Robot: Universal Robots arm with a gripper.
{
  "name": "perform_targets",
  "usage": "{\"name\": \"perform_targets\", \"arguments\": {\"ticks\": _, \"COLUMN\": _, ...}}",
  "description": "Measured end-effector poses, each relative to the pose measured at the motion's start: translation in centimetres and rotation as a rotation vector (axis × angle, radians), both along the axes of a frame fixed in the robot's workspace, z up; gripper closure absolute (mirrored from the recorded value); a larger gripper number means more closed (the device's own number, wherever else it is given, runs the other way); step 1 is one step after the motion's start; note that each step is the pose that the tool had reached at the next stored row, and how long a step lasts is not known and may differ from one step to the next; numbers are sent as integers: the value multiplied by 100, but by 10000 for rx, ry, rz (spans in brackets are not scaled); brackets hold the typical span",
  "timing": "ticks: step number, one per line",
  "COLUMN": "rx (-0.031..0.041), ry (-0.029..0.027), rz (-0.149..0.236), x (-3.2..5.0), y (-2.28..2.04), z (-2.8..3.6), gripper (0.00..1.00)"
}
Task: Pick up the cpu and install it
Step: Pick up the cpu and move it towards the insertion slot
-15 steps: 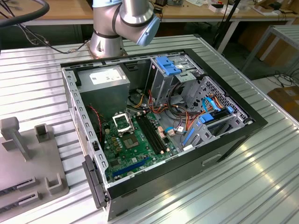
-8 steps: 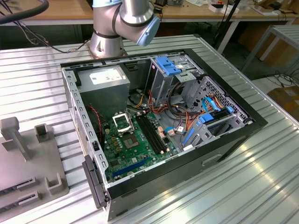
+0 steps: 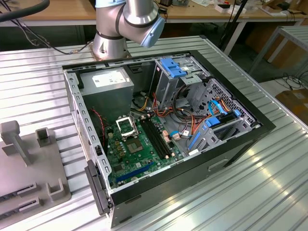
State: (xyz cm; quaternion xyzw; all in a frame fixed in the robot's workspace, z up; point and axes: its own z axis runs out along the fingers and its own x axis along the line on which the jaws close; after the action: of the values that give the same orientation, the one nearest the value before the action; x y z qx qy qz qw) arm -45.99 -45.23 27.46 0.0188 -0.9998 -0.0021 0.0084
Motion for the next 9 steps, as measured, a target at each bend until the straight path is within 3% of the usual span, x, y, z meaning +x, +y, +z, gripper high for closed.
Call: {"name": "perform_targets", "arguments": {"ticks": 9, "rx": 0, "ry": 0, "rz": 0, "x": 0, "y": 0, "z": 43, "gripper": 52}}
